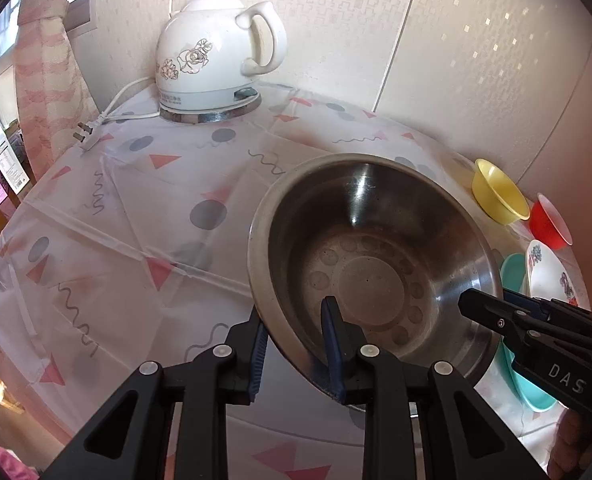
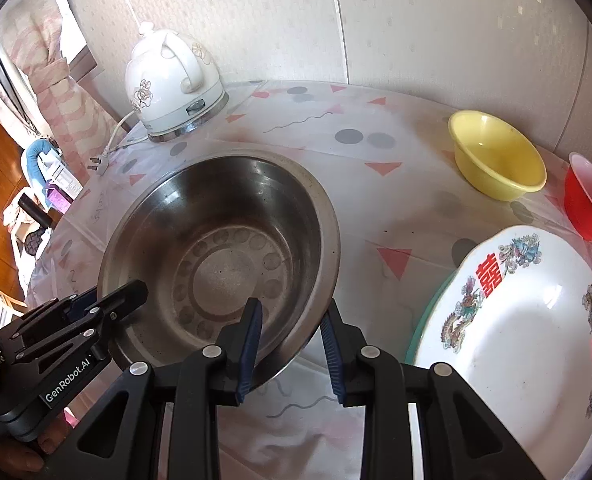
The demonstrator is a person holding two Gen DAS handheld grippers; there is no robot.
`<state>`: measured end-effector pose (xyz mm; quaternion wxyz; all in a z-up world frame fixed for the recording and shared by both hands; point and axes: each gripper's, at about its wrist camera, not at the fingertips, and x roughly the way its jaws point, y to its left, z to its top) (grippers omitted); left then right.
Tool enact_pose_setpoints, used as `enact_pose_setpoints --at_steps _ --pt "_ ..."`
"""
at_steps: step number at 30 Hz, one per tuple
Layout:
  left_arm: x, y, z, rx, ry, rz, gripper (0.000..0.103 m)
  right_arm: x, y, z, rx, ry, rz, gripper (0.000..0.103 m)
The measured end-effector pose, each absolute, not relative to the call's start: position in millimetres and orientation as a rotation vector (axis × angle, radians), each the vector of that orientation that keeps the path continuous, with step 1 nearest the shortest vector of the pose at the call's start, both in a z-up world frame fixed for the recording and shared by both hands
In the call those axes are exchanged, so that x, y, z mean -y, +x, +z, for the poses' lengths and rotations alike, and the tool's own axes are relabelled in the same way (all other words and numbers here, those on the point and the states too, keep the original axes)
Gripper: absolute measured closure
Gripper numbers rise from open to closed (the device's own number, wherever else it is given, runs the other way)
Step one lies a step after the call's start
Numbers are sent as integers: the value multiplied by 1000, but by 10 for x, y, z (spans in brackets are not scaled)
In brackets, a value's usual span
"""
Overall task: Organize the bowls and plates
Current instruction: 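Slide the steel bowl across the cloth with both grippers, then open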
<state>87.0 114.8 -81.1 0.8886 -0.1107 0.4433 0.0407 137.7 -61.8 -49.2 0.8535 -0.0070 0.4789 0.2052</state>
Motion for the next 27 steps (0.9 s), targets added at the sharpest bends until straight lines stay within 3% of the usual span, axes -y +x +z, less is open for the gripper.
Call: enact_pose_setpoints --at_steps 13,27 --pt "-1111 965 -823 -911 -177 163 78 607 1427 -513 -969 -50 413 77" --pt "-1134 858 -575 -832 -117 192 77 821 1415 -368 -933 57 408 70"
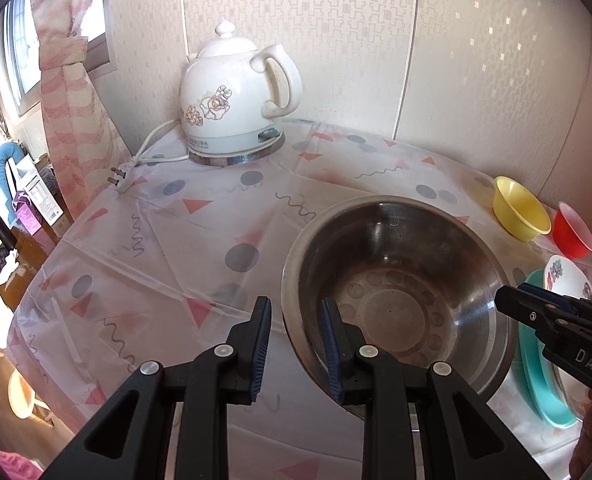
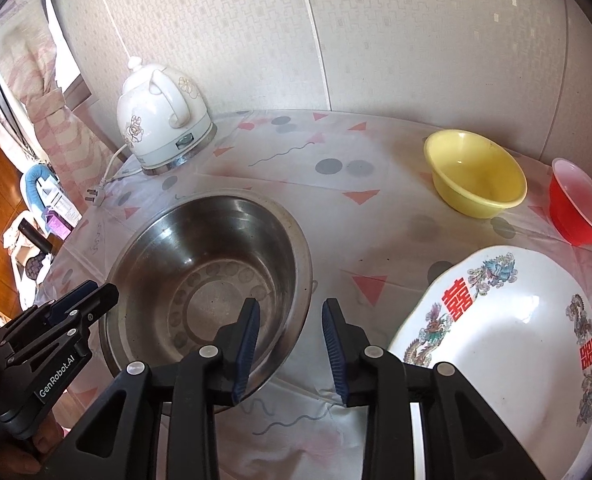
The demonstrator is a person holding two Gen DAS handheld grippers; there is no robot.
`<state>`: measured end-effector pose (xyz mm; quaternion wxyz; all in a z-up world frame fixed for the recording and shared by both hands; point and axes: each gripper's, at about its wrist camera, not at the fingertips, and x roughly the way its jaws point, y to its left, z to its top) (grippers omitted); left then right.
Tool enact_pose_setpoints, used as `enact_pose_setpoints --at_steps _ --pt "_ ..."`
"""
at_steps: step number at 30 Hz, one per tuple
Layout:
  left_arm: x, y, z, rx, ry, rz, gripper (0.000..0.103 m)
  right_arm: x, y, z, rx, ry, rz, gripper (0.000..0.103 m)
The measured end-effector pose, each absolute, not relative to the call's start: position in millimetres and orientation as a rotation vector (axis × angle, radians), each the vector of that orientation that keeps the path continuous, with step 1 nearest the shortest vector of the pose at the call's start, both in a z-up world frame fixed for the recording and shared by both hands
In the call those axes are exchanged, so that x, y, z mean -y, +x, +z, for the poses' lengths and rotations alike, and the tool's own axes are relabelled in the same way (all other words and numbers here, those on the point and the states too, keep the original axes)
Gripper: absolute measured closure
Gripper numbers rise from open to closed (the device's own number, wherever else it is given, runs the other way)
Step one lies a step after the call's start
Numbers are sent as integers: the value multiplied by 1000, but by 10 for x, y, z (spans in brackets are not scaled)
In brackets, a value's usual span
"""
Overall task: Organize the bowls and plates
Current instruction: 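Slide the steel bowl across the cloth with both grippers, then open, then move both grippers to the rim of the yellow bowl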
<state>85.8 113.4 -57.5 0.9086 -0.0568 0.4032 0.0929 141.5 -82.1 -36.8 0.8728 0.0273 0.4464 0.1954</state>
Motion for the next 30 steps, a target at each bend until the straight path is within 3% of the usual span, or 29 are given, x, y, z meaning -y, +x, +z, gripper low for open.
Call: enact_pose_setpoints --at_steps 12,30 --pt "-929 857 -366 -796 -97 136 72 1234 1415 -223 -897 172 353 66" --pt "-344 1379 -259 -882 -98 -63 70 2504 1665 -283 -891 441 138 67"
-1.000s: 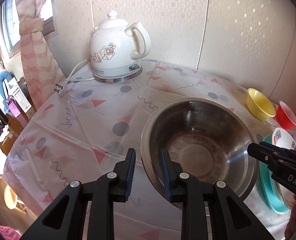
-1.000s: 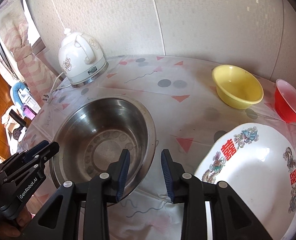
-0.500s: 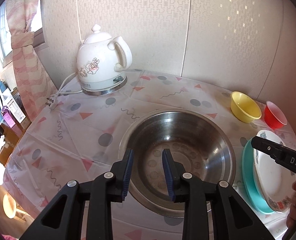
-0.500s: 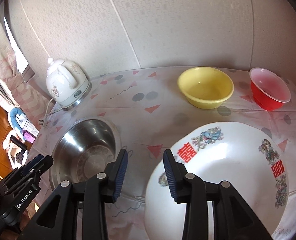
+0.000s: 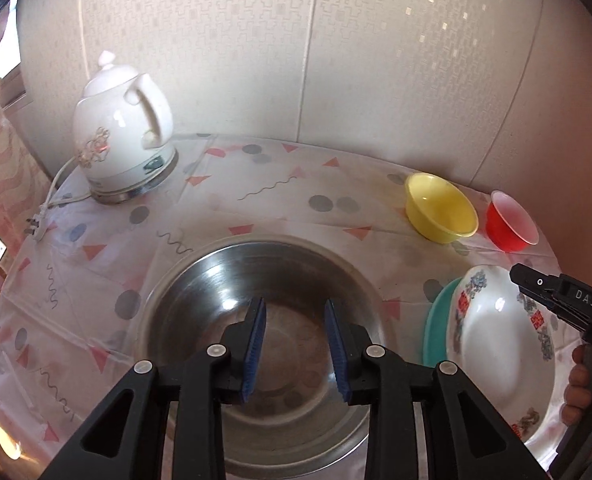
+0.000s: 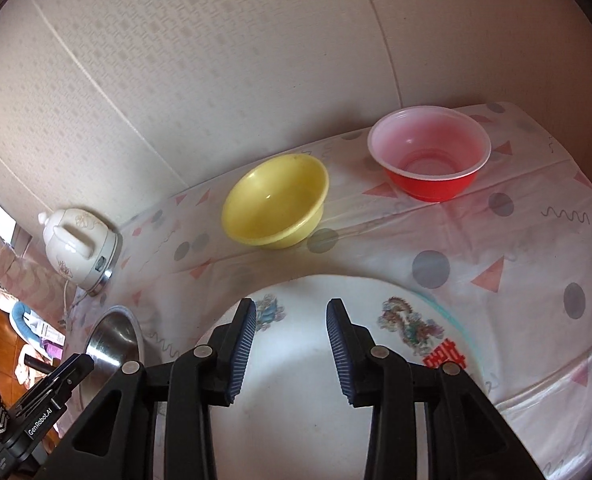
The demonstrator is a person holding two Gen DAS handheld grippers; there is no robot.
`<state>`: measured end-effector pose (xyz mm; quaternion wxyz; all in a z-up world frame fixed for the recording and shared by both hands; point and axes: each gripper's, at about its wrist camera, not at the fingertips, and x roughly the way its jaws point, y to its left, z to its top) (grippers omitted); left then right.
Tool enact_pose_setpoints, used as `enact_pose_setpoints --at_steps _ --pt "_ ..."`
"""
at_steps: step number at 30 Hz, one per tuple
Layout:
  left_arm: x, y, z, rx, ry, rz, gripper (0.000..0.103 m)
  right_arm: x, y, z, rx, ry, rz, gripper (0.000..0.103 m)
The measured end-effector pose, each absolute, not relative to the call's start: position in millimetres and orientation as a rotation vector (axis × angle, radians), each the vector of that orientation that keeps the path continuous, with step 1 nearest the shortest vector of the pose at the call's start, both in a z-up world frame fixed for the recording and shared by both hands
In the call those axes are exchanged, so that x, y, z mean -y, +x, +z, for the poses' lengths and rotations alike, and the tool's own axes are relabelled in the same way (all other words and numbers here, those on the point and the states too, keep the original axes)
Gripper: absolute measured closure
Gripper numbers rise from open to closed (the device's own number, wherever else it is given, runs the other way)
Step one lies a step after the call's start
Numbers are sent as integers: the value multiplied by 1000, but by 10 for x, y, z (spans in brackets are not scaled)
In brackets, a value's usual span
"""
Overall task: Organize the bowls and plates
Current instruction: 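Move both grippers to the rim of the yellow bowl, then grasp the yellow bowl rim with both grippers and lift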
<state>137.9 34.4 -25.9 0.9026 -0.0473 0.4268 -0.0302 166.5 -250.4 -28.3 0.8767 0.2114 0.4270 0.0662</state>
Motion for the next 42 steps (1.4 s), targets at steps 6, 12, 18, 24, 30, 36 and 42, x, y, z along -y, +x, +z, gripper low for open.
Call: enact_pose_setpoints --at_steps 6,12,18,24,30,36,42 --pt "-50 1698 -190 -892 -106 -167 65 2671 1871 -261 -901 482 134 73" --pt "184 2050 -207 -913 -128 -226 65 2731 2207 -290 -931 508 133 74" --pt "386 2415 -285 -951 -174 -281 65 2718 2526 -352 -963 530 132 74" --pt "505 2728 -440 -997 -249 -308 67 2656 2738 -462 -999 494 101 85" --pt "602 2926 -583 -1025 -298 -320 71 2666 2824 -545 -1011 492 89 90" --pt "700 3050 -775 -1076 -315 -323 87 2628 2860 -555 -1008 472 91 91" --pt "620 2924 -738 -1052 -321 -337 89 2597 2807 -555 -1001 472 121 91"
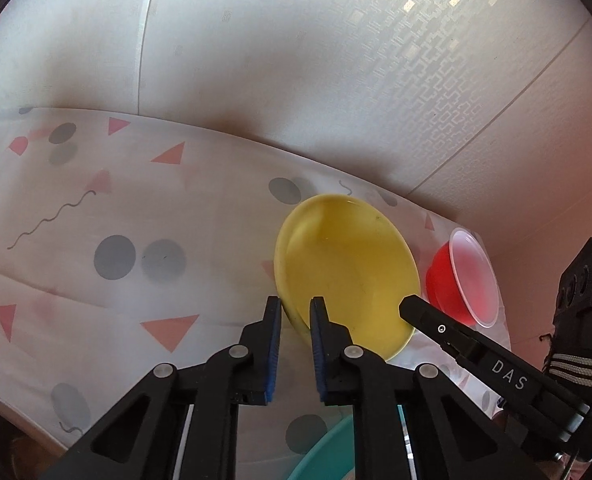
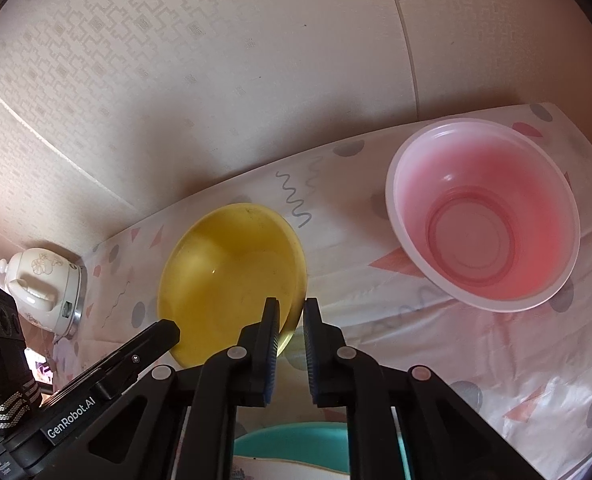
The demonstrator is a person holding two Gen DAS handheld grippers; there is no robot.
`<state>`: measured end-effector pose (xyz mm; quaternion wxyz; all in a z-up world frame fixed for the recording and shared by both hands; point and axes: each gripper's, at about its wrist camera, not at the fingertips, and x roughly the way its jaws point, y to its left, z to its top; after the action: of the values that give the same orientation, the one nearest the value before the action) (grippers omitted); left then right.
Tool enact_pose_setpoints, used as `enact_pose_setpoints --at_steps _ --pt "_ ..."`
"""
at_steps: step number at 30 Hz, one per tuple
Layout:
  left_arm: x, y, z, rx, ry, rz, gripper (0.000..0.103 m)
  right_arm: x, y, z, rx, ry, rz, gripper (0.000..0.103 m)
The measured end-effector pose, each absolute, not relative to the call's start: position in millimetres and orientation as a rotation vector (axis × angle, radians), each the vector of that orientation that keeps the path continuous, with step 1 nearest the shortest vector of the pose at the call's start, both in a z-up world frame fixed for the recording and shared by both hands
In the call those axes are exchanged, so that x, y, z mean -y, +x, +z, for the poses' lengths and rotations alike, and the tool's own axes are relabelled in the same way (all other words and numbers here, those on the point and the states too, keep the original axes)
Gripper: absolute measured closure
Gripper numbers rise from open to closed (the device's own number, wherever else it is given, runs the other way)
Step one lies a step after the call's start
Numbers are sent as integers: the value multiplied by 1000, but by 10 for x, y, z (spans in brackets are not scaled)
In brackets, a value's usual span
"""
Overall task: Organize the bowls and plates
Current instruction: 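Grasp the yellow bowl rim with both grippers and lift, then carry the yellow bowl over the steel bowl and lower it inside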
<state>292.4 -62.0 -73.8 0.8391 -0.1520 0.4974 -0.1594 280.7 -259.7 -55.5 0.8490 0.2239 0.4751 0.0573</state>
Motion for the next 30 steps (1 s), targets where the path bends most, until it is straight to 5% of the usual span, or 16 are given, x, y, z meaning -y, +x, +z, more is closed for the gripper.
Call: enact_pose_setpoints --at_steps 30 --pt "-398 1457 -29 -824 -301 -237 89 1733 1844 -26 -896 433 407 91"
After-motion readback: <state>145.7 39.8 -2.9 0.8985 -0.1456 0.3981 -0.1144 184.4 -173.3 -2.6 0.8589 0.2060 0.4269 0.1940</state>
